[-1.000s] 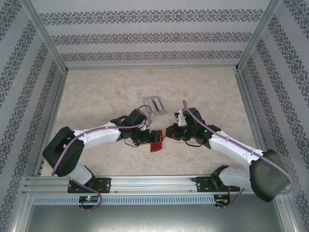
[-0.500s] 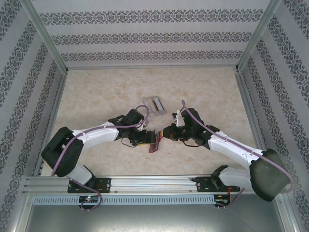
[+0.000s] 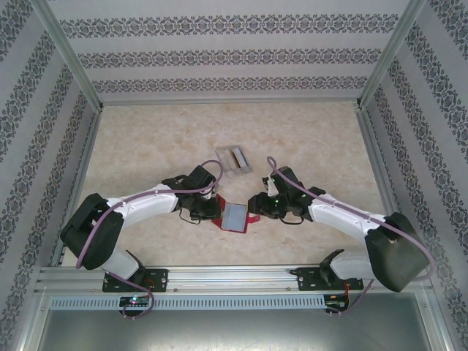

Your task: Put the credit cards into the card holder

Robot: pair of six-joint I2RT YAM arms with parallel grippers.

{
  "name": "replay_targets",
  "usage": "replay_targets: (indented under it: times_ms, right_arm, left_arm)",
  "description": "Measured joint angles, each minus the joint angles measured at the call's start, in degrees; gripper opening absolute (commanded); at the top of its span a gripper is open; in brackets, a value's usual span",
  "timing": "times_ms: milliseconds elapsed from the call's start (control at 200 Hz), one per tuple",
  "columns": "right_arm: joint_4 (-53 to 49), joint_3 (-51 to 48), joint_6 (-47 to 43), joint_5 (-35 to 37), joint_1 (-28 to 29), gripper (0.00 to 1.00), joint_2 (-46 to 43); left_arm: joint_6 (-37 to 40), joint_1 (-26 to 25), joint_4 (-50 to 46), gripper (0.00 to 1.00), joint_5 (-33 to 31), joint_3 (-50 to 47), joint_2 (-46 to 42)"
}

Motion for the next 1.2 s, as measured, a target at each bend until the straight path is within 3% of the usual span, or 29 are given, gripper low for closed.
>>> replay_targets:
  times_ms: [155,365,605,1109,1199]
  right_arm:
    - [0.0,0.0,-0.2,0.2,1.0,0.47,3.8]
    - [-0.7,1.2,-0.5,1.4,2.8,0.36,6.6]
    - [-3.4,3.2,-0.7,3.7,3.1,0.26,4.1]
    - [-1.5,3.3,-0.1,2.9,3.9,0.26,7.6]
    - [-0.8,3.3,-0.1,2.6,3.9,0.2,8.3]
  left_arm:
    - [-1.6,0.0,2.4,0.0,0.5,-2.0,-0.1]
    - [-3.5,0.0,4.8,0.0,1.5,-3.3,-0.1]
    - [-6.8,0.4,7.8,0.0,2.4,-5.4,-0.4]
    - [-13.4,0.4,15.1,0.0,4.2,-9.3,-0.7]
    - [-13.8,0.4,15.9,0.0,4.2,-9.8,-0.7]
